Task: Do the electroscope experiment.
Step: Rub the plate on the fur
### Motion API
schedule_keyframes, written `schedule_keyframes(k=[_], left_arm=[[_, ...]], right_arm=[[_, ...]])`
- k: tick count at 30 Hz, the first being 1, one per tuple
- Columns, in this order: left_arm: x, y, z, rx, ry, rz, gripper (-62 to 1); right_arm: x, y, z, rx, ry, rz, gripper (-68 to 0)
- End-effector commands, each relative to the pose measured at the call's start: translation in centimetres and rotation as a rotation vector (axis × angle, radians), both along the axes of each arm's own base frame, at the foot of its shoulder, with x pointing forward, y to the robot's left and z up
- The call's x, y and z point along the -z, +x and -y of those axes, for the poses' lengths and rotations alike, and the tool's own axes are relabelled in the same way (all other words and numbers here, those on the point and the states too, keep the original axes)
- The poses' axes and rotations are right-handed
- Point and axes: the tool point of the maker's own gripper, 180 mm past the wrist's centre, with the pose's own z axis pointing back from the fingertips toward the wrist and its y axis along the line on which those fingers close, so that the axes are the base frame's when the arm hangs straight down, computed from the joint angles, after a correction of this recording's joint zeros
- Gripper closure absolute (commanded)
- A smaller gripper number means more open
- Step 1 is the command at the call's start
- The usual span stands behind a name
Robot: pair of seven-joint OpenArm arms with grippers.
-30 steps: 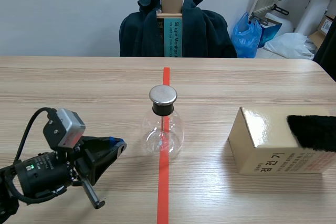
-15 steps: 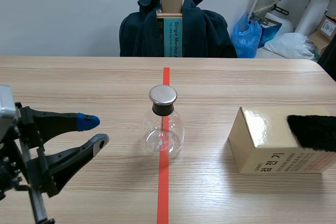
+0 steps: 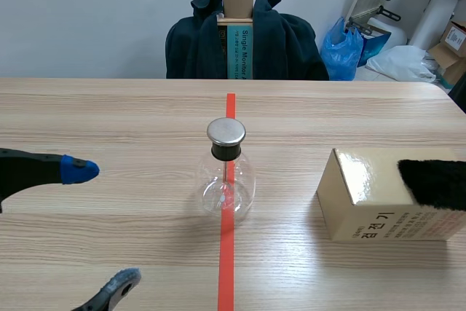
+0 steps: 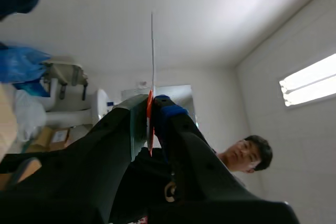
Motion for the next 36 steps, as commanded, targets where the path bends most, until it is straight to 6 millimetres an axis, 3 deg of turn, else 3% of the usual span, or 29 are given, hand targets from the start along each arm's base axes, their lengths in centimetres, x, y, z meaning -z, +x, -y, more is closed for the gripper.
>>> schedule_keyframes(k=[1,9,15,21,28,36], left_arm=[[-0.7,-0.2,0.4,0.008,-0.003,0.018,-62.3],[-1.6,-1.2,0.5,0.007,0.026,0.016,-62.3],[-1.2,-1.2,0.4,0.003,0.061,-0.001,-62.3],[-1.2,-1.1,0.4,0.001,0.061,0.002,-62.3],[-1.7,-1.1,0.5,0.000,0.036,0.012,-62.3],[-1.7,-0.8,0.3,-0.016,0.048,0.030,-62.3]], right_arm=[[0.6,-0.7,0.2,0.000,0.002,0.000,-0.6],[8.8,-5.3,2.3,0.007,-0.027,-0.206,-0.6],[12.7,-6.3,4.2,0.026,-0.039,-0.241,-0.6],[15.0,-4.7,5.8,0.104,0.004,-0.223,-0.6],[15.1,-2.5,6.8,0.158,0.038,-0.164,-0.6],[17.7,-2.9,6.0,0.153,0.061,-0.273,-0.6]])
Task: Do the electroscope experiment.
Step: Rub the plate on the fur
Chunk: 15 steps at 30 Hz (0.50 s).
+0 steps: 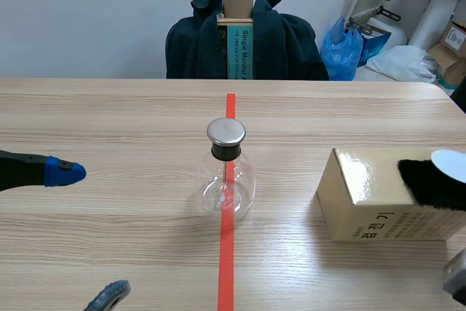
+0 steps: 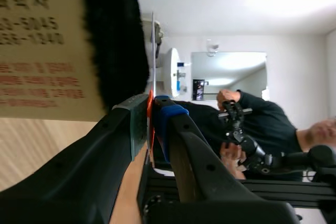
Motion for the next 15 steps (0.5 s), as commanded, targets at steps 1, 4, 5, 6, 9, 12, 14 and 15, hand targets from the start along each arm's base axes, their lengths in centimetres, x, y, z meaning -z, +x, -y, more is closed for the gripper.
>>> schedule_keyframes(k=[1,4,5,6,9,12,14,15], left_arm=[[-0.8,0.1,0.4,0.007,-0.028,0.020,-62.3],[-0.8,0.1,0.4,0.007,-0.028,0.020,-62.3],[-0.8,0.1,0.4,0.007,-0.028,0.020,-62.3],[-0.8,0.1,0.4,0.006,-0.028,0.020,-62.3],[-0.9,0.2,0.4,0.002,-0.028,0.022,-62.3],[-1.0,0.5,0.2,-0.017,-0.033,0.030,-62.3],[-1.0,0.5,0.2,-0.017,-0.033,0.030,-62.3],[-1.0,0.5,0.2,-0.017,-0.033,0.030,-62.3]], right_arm=[[-0.1,-0.2,0.1,0.012,0.009,0.000,-0.6],[0.0,-0.2,0.1,0.017,0.014,-0.001,-0.6],[0.0,-0.2,0.1,0.017,0.014,-0.001,-0.6],[0.0,-0.2,0.1,0.017,0.014,-0.001,-0.6],[0.5,-0.3,-0.1,0.020,0.033,-0.026,-0.6],[1.1,-0.6,-0.4,0.016,0.044,-0.051,-0.6],[1.5,-0.8,-1.3,-0.023,0.046,-0.073,-0.6],[1.9,-0.9,-1.9,-0.046,0.047,-0.090,-0.6]])
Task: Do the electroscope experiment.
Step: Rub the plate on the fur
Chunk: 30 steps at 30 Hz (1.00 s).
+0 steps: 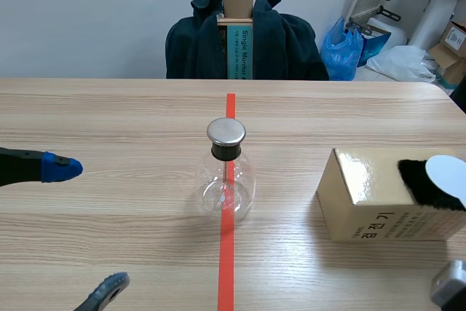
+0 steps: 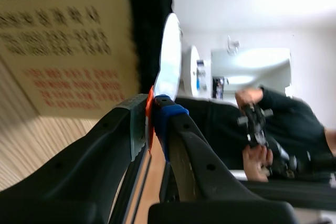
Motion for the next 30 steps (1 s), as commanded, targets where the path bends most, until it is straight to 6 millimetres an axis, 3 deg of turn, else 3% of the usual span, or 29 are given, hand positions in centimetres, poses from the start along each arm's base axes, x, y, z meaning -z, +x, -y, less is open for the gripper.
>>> schedule_keyframes(k=[1,4,7,9,14,19,24,28,30], left_arm=[[-0.9,0.1,0.4,0.008,-0.030,0.018,-62.3],[-0.8,0.1,0.4,0.007,-0.027,0.015,-62.3],[-0.6,0.1,0.4,0.005,-0.018,0.009,-62.3],[-0.5,0.1,0.3,0.003,-0.012,0.005,-62.3],[-0.5,0.1,0.3,-0.004,-0.020,-0.002,-62.3],[-0.5,0.1,0.3,-0.005,-0.019,-0.004,-62.3],[-0.5,0.1,0.3,-0.005,-0.019,-0.004,-62.3],[-0.5,0.1,0.3,-0.005,-0.019,-0.004,-62.3],[-0.5,0.1,0.3,-0.005,-0.019,-0.004,-62.3]], right_arm=[[0.2,-0.2,-0.9,-0.035,-0.003,-0.013,-0.6],[0.4,-0.3,-1.0,-0.037,-0.026,-0.015,-0.6],[-0.3,-0.1,1.4,0.073,-0.069,0.017,-0.6],[-0.2,-0.2,1.9,0.089,-0.070,0.007,-0.6],[0.1,-0.4,-1.5,-0.063,-0.071,0.009,-0.6],[-0.9,-0.3,1.5,0.080,-0.124,0.053,-0.6],[-0.1,-0.6,-1.9,-0.088,-0.104,0.029,-0.6],[-0.8,-0.4,1.6,0.087,-0.145,0.054,-0.6],[-0.8,-0.4,1.7,0.072,-0.150,0.047,-0.6]])
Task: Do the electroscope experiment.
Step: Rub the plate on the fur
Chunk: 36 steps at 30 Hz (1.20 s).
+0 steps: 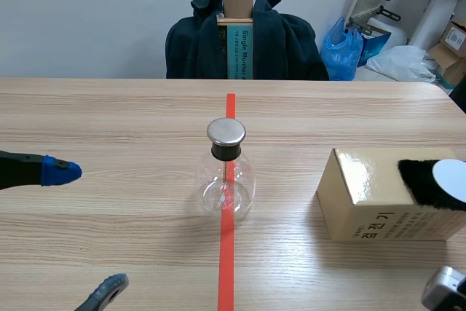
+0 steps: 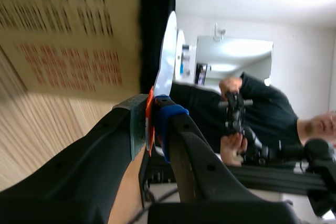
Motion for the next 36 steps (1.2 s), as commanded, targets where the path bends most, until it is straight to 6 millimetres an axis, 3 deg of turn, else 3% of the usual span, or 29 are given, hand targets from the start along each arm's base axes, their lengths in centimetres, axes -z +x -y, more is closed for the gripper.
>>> schedule_keyframes(k=[1,3,5,10,15,16,19,21,26,30,32,36], left_arm=[[-0.9,0.1,0.5,0.008,-0.031,0.017,-62.3],[-0.9,0.1,0.5,0.008,-0.031,0.017,-62.3],[-0.9,0.1,0.5,0.008,-0.031,0.017,-62.3],[-0.9,0.1,0.5,0.008,-0.031,0.017,-62.3],[-0.9,0.1,0.5,0.008,-0.031,0.017,-62.3],[-0.9,0.1,0.5,0.008,-0.031,0.017,-62.3],[-0.9,0.1,0.5,0.008,-0.031,0.017,-62.3],[-0.9,0.1,0.5,0.008,-0.031,0.017,-62.3],[-0.9,0.1,0.5,0.007,-0.032,0.017,-62.3],[-0.9,0.1,0.5,0.007,-0.032,0.017,-62.3],[-0.9,0.1,0.5,0.007,-0.032,0.017,-62.3],[-0.9,0.1,0.5,0.005,-0.033,0.017,-62.3]], right_arm=[[-0.4,0.1,-0.4,-0.077,-0.012,-0.006,-0.6],[-0.1,-0.2,-2.4,-0.184,0.002,-0.022,-0.6],[0.1,-0.3,-3.1,-0.213,0.000,-0.027,-0.6],[-0.4,0.0,0.7,-0.020,-0.034,-0.004,-0.6],[-0.2,-0.3,-2.8,-0.208,-0.013,-0.016,-0.6],[-0.2,-0.2,-2.6,-0.193,-0.013,-0.014,-0.6],[-0.5,0.0,0.4,-0.035,-0.034,-0.002,-0.6],[-0.5,0.0,1.0,-0.023,-0.042,-0.007,-0.6],[-0.1,-0.2,-2.4,-0.197,-0.014,-0.026,-0.6],[-0.4,0.0,0.9,-0.023,-0.038,-0.013,-0.6],[-0.5,0.0,1.6,-0.003,-0.046,-0.016,-0.6],[-0.2,-0.2,-1.3,-0.165,-0.026,-0.029,-0.6]])
